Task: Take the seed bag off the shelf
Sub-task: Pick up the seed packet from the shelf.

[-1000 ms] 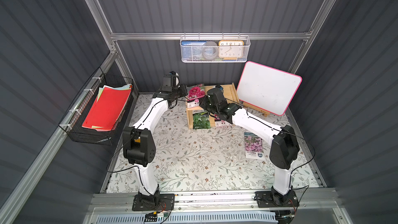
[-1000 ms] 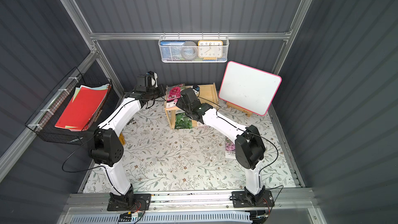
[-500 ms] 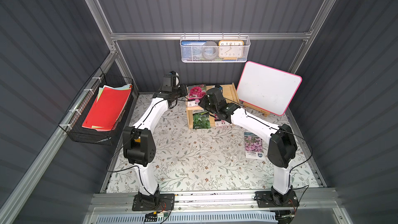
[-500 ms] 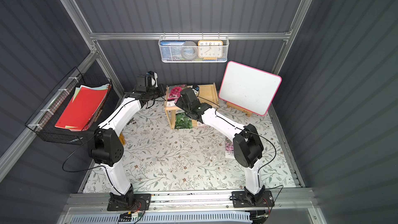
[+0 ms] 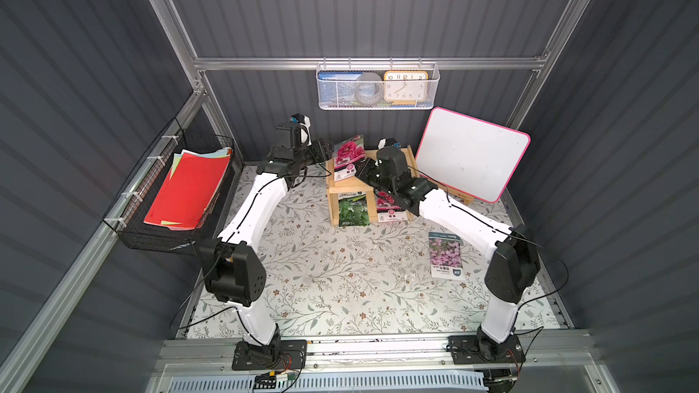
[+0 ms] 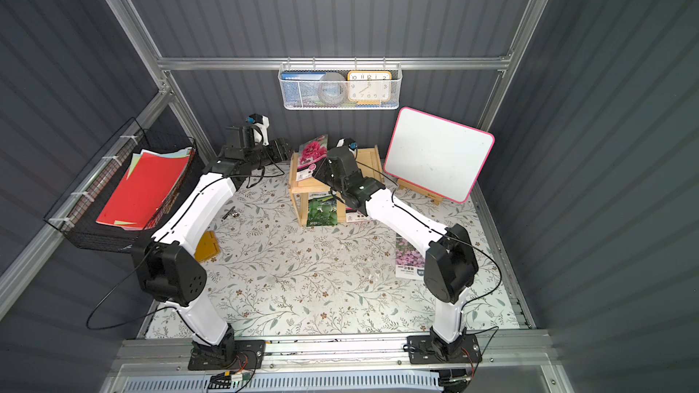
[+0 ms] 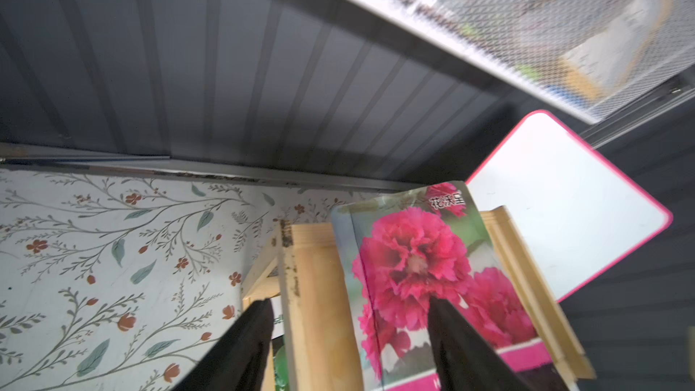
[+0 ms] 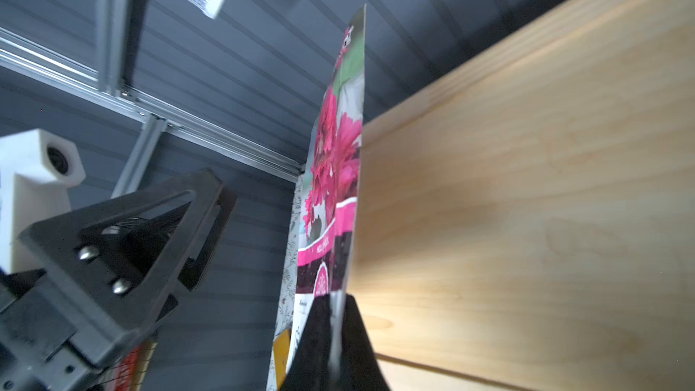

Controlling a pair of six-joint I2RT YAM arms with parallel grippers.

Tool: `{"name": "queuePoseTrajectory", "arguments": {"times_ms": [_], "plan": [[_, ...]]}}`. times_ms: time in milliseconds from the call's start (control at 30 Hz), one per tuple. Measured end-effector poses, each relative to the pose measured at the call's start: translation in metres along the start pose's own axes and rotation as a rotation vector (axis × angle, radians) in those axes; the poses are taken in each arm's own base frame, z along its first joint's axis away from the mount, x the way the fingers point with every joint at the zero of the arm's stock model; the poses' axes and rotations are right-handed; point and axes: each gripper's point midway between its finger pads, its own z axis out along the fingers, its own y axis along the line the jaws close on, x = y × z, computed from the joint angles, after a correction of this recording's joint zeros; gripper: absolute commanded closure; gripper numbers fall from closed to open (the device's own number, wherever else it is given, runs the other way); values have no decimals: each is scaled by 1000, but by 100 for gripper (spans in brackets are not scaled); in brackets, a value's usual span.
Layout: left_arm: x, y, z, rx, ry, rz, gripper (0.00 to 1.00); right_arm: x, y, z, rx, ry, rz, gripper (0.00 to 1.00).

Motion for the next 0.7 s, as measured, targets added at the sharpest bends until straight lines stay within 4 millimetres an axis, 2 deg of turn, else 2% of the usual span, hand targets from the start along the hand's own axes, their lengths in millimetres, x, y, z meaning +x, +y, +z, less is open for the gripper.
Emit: {"name": "queuePoseTrajectory", "arguments": {"times_ms": [133, 267, 333, 467, 700], "plan": [[-36, -43, -47, 133, -101, 30, 19, -32, 21, -39, -84, -67, -11, 100], [-50, -82, -76, 303, -136, 55, 15, -56, 32, -80, -169, -124, -16, 100], [-48, -96, -81, 386, -124, 66, 15, -63, 35, -96, -209, -139, -16, 100], [-27, -112, -80, 529, -45, 66, 14, -74, 41, -122, -292, -158, -20, 100], [-5, -128, -83, 699, 29, 69, 15, -76, 61, -146, -422, -145, -32, 100]]}}
